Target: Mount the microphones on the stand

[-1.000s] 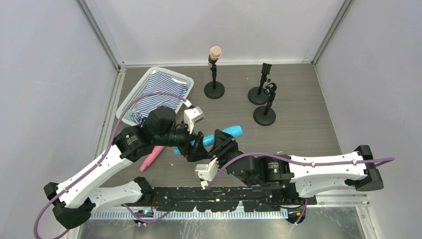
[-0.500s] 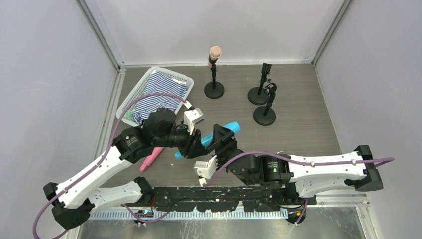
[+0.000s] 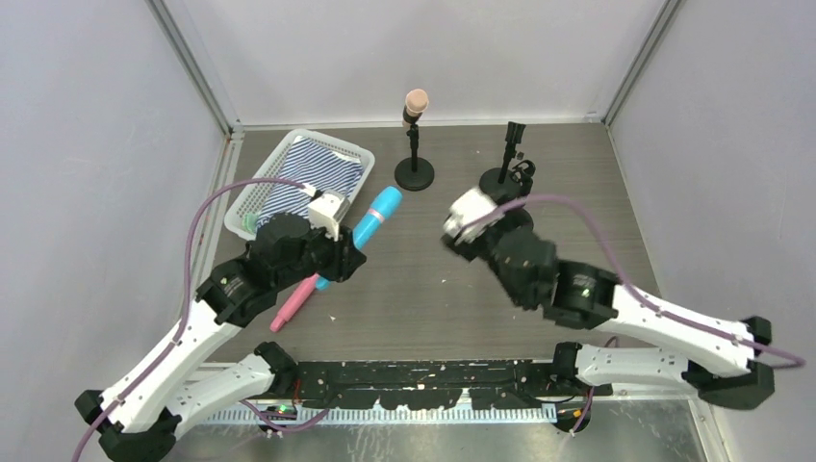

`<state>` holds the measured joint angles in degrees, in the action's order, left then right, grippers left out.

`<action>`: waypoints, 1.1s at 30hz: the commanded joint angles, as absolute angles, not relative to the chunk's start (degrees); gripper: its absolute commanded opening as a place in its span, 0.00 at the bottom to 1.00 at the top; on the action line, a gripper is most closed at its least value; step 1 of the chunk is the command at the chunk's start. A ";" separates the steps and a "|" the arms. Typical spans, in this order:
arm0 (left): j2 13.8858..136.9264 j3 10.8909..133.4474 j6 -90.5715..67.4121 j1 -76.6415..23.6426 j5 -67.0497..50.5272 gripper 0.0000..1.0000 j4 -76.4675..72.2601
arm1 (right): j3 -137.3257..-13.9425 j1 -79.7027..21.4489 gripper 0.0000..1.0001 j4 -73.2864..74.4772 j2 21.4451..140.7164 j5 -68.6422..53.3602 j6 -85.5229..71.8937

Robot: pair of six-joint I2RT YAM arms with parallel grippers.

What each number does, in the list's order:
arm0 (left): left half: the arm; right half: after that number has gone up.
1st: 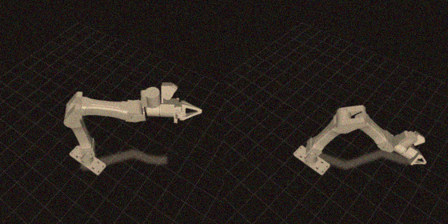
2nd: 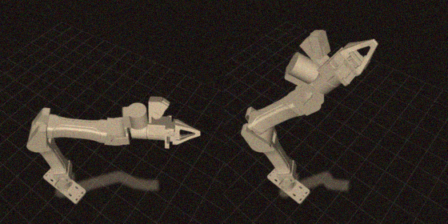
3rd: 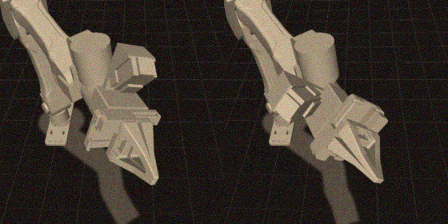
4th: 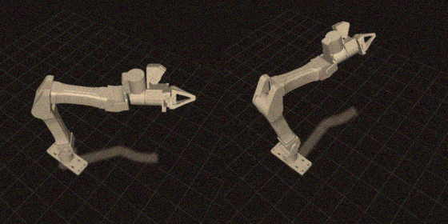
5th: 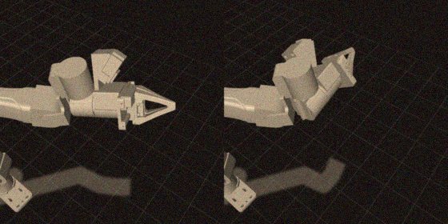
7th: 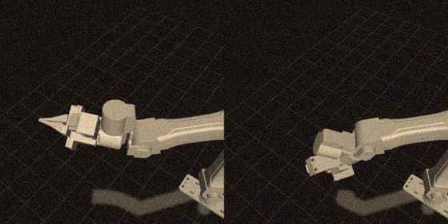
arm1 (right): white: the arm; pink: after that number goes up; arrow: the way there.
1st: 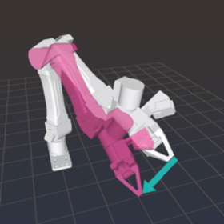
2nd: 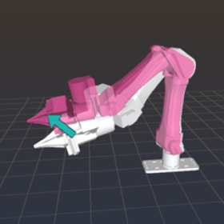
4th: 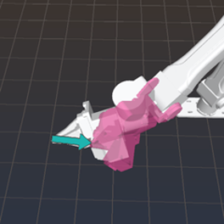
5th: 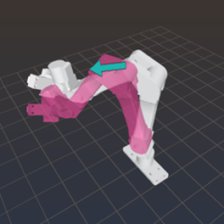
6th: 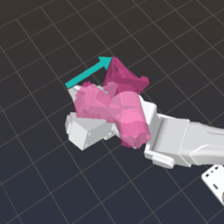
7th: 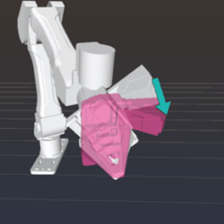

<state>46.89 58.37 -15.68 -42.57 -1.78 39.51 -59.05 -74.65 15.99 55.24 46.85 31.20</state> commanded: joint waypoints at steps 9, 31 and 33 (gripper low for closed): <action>38.07 52.65 -17.09 -41.40 8.35 0.00 41.03 | -62.16 -34.62 0.76 37.97 48.46 28.02 -26.56; 34.50 46.54 -17.13 -41.40 7.21 0.00 42.91 | -44.29 -12.50 0.61 3.01 60.10 7.91 -12.09; 34.79 46.58 -16.68 -41.40 7.42 0.00 43.15 | -43.69 -12.13 0.63 0.45 61.30 7.68 -11.06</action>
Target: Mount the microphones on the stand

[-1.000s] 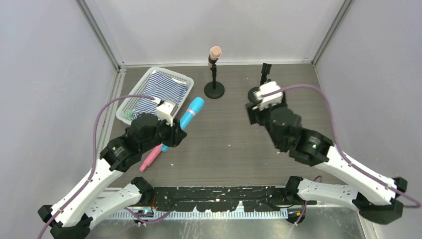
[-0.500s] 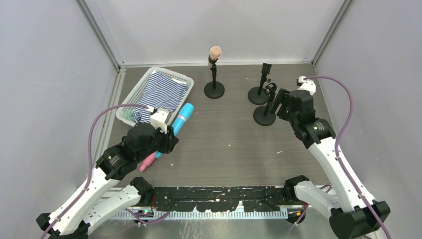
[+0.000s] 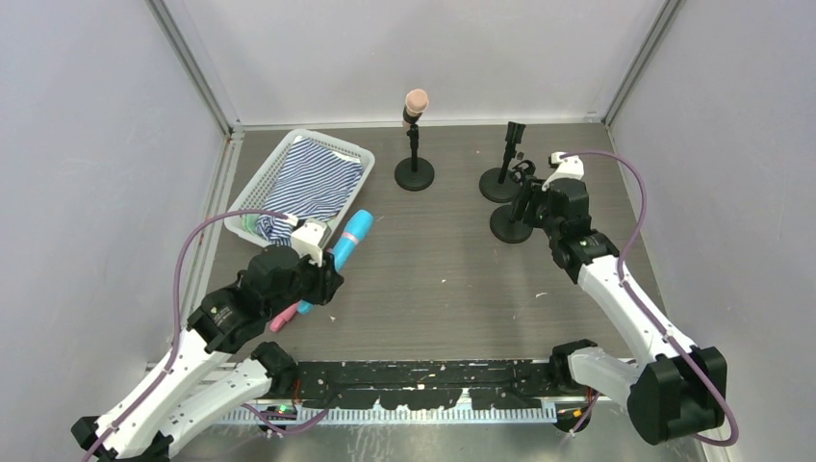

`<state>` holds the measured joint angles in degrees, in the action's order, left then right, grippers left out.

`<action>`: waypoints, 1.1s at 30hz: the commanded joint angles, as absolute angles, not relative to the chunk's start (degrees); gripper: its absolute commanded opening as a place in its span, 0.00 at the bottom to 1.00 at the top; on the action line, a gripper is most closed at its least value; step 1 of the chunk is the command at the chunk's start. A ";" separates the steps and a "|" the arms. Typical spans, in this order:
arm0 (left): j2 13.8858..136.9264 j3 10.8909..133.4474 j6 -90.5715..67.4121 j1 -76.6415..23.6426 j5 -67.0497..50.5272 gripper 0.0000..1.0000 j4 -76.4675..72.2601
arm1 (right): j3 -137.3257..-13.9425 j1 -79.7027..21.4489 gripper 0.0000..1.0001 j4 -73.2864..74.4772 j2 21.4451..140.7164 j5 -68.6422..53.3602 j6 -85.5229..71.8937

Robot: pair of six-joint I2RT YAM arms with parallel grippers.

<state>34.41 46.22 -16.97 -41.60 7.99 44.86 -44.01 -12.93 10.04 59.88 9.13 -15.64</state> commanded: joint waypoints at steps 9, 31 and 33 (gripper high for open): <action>34.46 46.58 -15.96 -41.40 7.75 0.00 43.83 | -45.28 -11.34 0.65 -4.77 68.89 7.32 -8.60; 36.01 46.58 -16.08 -41.40 7.47 0.00 43.93 | -43.58 -10.79 0.42 -17.51 78.41 8.62 -5.12; 36.28 46.58 -16.08 -41.40 7.40 0.00 43.93 | -43.64 -10.79 0.36 -16.63 78.28 8.61 -5.12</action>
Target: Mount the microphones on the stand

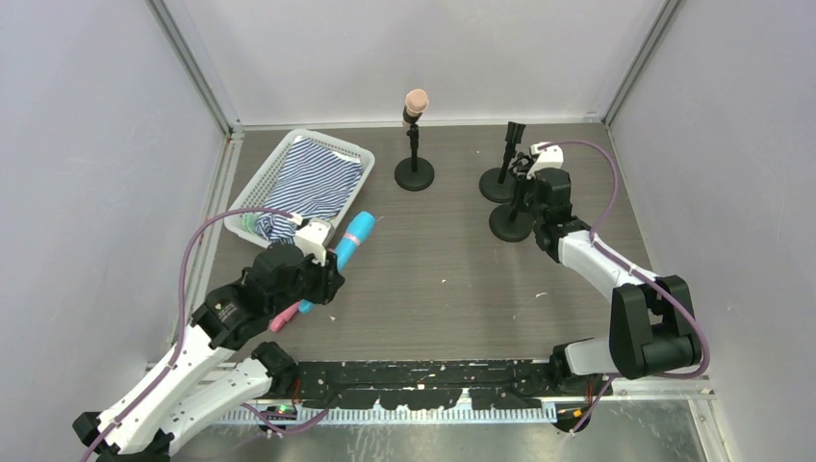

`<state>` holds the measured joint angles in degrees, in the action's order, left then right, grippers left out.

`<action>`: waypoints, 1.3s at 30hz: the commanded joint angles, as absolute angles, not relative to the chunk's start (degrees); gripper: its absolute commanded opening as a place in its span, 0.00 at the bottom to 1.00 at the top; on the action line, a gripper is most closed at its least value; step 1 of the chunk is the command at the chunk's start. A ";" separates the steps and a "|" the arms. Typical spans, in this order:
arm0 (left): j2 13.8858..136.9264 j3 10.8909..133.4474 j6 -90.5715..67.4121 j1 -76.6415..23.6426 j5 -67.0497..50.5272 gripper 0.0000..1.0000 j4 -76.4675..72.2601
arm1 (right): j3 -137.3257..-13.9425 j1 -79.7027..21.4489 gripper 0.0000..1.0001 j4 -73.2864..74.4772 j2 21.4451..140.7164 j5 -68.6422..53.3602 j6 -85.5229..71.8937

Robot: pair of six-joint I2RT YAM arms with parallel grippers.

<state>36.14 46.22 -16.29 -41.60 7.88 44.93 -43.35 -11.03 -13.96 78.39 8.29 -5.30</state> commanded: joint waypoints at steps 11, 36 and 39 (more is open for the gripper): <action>36.89 46.58 -16.17 -41.40 7.50 0.00 43.90 | -43.53 -15.54 0.25 -10.59 73.03 10.69 -8.87; 31.05 46.85 -17.38 -41.40 12.48 0.00 44.17 | -51.12 -62.06 0.28 -22.57 88.59 57.16 -17.80; 30.85 46.93 -17.40 -41.40 12.57 0.00 44.02 | -51.14 -63.21 0.37 -18.33 87.87 58.23 -22.49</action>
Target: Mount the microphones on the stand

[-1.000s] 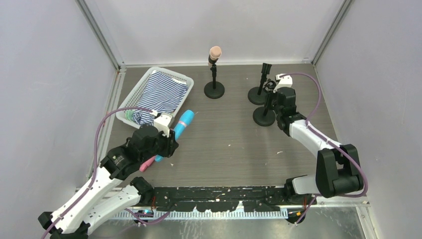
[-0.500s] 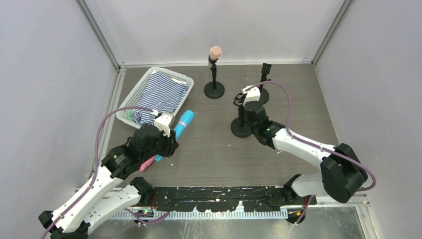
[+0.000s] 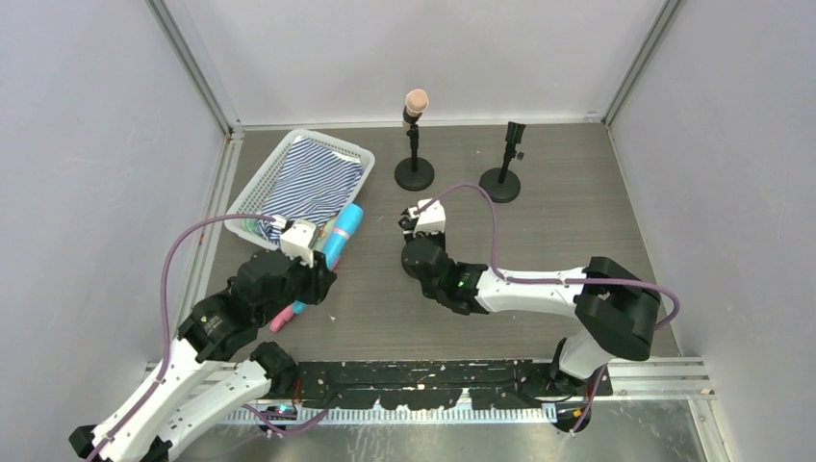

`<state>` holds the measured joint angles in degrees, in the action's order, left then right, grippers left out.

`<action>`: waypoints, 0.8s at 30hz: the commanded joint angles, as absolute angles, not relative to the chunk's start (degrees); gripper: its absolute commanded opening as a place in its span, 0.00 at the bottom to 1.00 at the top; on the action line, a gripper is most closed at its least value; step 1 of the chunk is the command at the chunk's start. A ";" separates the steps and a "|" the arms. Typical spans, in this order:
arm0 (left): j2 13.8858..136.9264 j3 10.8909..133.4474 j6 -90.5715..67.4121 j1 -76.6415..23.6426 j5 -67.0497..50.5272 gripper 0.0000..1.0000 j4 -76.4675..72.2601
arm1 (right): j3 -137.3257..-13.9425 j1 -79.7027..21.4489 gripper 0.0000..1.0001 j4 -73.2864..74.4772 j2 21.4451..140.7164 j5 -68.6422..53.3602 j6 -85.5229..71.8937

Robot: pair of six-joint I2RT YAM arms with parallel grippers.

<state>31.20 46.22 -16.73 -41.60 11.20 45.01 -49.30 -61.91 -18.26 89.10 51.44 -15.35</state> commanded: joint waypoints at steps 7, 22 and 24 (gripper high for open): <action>29.17 46.86 -17.49 -41.41 13.14 0.00 42.89 | -48.94 -63.32 0.69 -10.96 80.42 51.68 -26.72; 26.12 49.80 -14.95 -41.40 2.09 0.01 31.72 | -45.65 -63.20 0.75 15.44 52.73 27.59 -36.34; 27.34 49.81 -16.85 -41.40 -2.35 0.01 29.46 | -49.08 -62.24 0.75 21.14 51.53 24.87 -38.45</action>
